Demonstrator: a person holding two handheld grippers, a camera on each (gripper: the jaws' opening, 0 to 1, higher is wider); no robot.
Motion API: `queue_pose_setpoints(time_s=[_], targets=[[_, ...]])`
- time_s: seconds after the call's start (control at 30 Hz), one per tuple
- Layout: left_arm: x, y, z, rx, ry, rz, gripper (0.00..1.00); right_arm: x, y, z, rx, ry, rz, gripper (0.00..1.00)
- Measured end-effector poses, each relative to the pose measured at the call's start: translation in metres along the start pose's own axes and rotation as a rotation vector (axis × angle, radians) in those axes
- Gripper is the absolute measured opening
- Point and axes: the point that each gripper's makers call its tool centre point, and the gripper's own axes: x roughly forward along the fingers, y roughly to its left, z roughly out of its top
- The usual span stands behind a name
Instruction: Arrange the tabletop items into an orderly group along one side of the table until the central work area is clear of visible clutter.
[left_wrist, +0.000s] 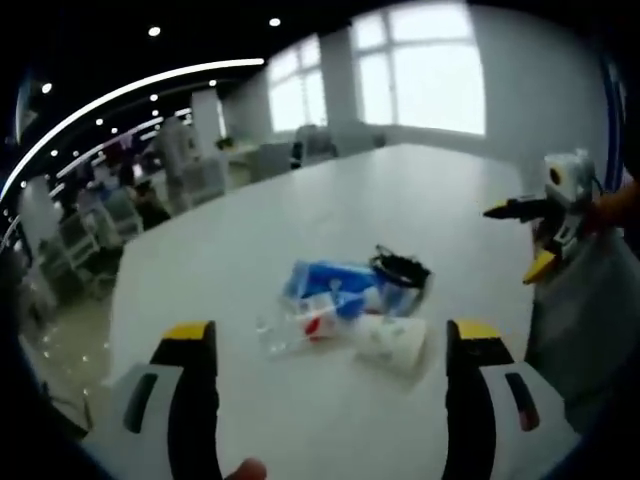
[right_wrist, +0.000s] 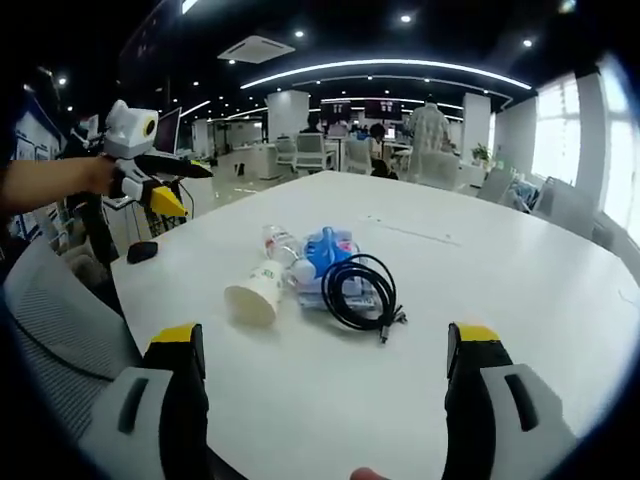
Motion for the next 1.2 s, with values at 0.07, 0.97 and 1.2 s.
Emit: queue_pose_setpoints(time_s=[0.07,0.97,1.2], targets=[[0.003,0.004,0.004,0.035,0.013,-0.01,0.91,0.0,0.001,0.0,0.001,0.001,0.004,1.0],[0.056,0.004,0.018,0.372,0.175,-0.219,0.74,0.001,0.001,-0.006,0.003,0.018,0.014,1.0],[0.073,0.0,0.007,0.442,0.238,-0.287,0.67,0.002,0.0,-0.009,0.007,0.029,0.011,1.0]])
